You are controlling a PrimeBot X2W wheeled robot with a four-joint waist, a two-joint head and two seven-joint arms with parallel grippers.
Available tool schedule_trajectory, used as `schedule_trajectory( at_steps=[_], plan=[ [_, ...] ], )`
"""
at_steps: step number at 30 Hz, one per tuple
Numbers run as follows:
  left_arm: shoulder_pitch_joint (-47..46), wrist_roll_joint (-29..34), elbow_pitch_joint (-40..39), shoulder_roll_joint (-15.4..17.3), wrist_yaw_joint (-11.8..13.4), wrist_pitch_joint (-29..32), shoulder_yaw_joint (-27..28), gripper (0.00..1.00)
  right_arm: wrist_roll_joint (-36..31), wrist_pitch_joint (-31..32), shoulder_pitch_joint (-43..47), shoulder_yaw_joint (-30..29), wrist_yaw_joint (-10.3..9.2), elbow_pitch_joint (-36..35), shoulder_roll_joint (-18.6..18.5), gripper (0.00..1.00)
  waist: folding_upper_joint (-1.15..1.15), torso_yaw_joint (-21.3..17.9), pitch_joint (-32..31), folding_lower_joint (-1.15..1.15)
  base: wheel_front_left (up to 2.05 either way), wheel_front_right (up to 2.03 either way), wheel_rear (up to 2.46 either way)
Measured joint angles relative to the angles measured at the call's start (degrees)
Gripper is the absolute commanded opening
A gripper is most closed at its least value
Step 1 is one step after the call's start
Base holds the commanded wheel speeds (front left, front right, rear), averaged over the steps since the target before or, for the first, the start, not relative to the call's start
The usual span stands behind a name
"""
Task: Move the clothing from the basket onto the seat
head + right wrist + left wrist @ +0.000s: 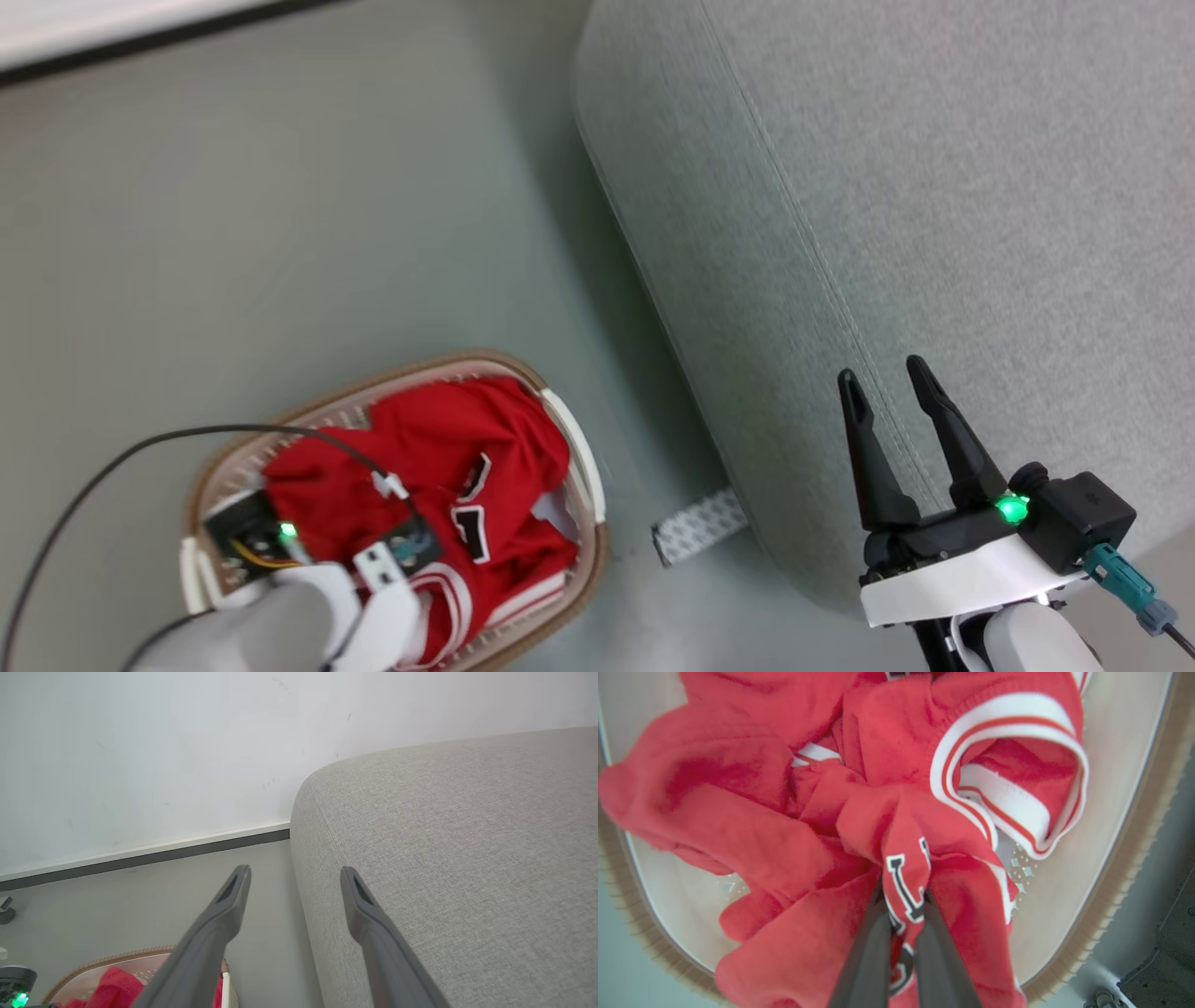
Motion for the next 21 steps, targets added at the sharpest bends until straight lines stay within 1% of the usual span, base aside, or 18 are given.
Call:
schedule_trajectory(
  at_steps=[3, 5, 8, 11, 14, 16, 21],
  plan=[
    [0.1, -3.0, -0.1, -2.3, 0.0, -1.7, 0.0, 0.0, -2.1, 0.0, 0.0, -1.3, 0.0, 1.3, 0.0, 1.0, 0.0, 1.1, -2.7, 0.0, 0.0, 0.0, 0.0],
    [1.3, -6.1, 0.3, -4.3, 0.0, -3.4, 1.3, 0.0, -3.2, 0.0, 0.0, -2.5, 0.0, 2.1, 0.0, 1.0, 0.0, 2.0, -4.8, 0.0, 0.0, 0.0, 0.0],
    [4.1, -8.3, 1.5, -7.2, 0.3, -5.8, 2.5, 0.0, -4.9, 0.0, 0.3, -3.5, 0.0, 3.7, 0.0, 1.0, 0.0, 3.7, -8.3, -0.01, 0.0, 0.0, 0.0],
    [4.8, -9.9, 2.4, -10.0, 0.3, -8.2, 3.7, 0.0, -6.2, 0.0, 0.4, -3.9, 0.0, 5.1, 0.1, 1.0, 0.0, 5.5, -12.2, -0.01, 0.0, 0.0, 0.0],
    [6.7, -13.3, 2.9, -12.7, 0.3, -10.6, 5.7, 0.0, -7.1, 0.0, 0.9, -4.6, 0.0, 6.6, 0.1, 1.0, 0.0, 7.4, -16.1, -0.01, 0.0, 0.0, 0.0],
    [7.7, -14.7, 3.1, -13.9, 0.3, -12.6, 6.5, 0.0, -7.7, 0.0, 1.5, -4.8, 0.0, 7.4, 0.1, 1.0, 0.0, 8.8, -18.6, -0.01, 0.0, 0.0, 0.0],
    [9.4, -19.1, 2.4, -15.4, 0.0, -17.3, 9.0, 0.0, -8.8, 0.0, 3.0, -5.6, 0.0, 9.2, 0.1, 1.0, 0.0, 12.7, -24.2, -0.01, 0.0, 0.0, 0.0]
  ],
)
